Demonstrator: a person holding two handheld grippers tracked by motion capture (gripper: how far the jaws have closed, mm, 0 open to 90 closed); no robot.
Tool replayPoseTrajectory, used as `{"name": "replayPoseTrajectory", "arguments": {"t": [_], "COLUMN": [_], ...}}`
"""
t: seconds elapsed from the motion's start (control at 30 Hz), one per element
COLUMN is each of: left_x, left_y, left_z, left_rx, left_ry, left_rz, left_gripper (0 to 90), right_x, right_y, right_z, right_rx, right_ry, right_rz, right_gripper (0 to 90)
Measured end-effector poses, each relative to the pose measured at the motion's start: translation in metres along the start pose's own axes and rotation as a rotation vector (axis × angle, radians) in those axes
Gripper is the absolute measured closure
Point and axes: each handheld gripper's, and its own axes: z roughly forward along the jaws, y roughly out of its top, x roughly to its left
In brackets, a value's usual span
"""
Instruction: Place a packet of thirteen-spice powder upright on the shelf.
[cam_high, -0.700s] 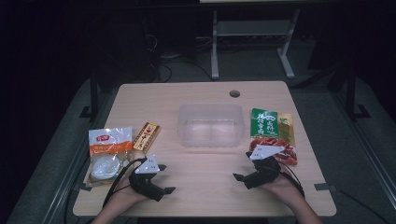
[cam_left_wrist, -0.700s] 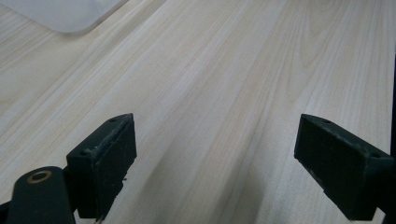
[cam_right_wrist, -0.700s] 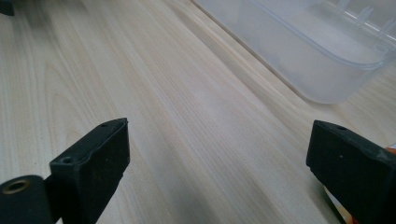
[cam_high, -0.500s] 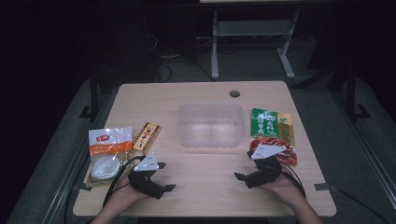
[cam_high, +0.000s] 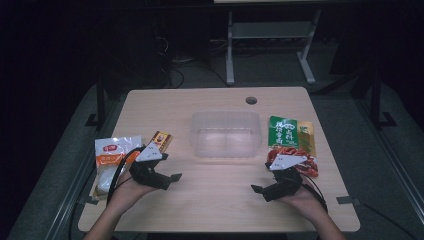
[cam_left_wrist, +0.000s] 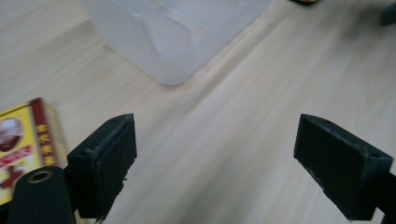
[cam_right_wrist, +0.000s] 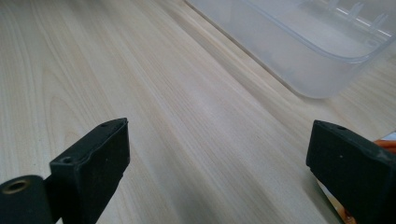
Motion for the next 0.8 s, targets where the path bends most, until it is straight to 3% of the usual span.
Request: {"name": "replayPoseTrajectory", "arguments": {"t": [0.43,0.5,0.63,0.67,0.73,0.8], "left_x": [0.040,0.045,0.055,0.061,0.064,0.076], "left_y": [0.004,0.004,0.006,0.008,0.009,0.011], "left_z": [-0.001,-0.001,-0.003,-0.005,-0.005,-0.006], "left_rx": [0.038,0.043,0.052,0.043,0.046,0.070], "left_ry": [0.117,0.119,0.128,0.146,0.151,0.185], "left_rz": [-0.062,-0.070,-0.094,-0.117,-0.126,-0.152], "left_gripper": [12.6,14.2,24.3,37.1,47.4,60.0], "right_x": [-0.001,-0.001,-0.001,-0.002,-0.002,-0.001], "right_y": [0.000,0.000,-0.001,-0.001,-0.001,-0.001], "right_z": [0.001,0.001,0.002,0.002,0.002,0.002], "right_rx": [0.009,0.011,0.013,0.014,0.015,0.015], "right_ry": [0.007,0.004,0.003,0.004,0.004,0.008], "right_rz": [0.011,0.010,0.010,0.012,0.012,0.016], "right_gripper": [5.9,6.0,6.1,6.2,6.2,6.3]}}
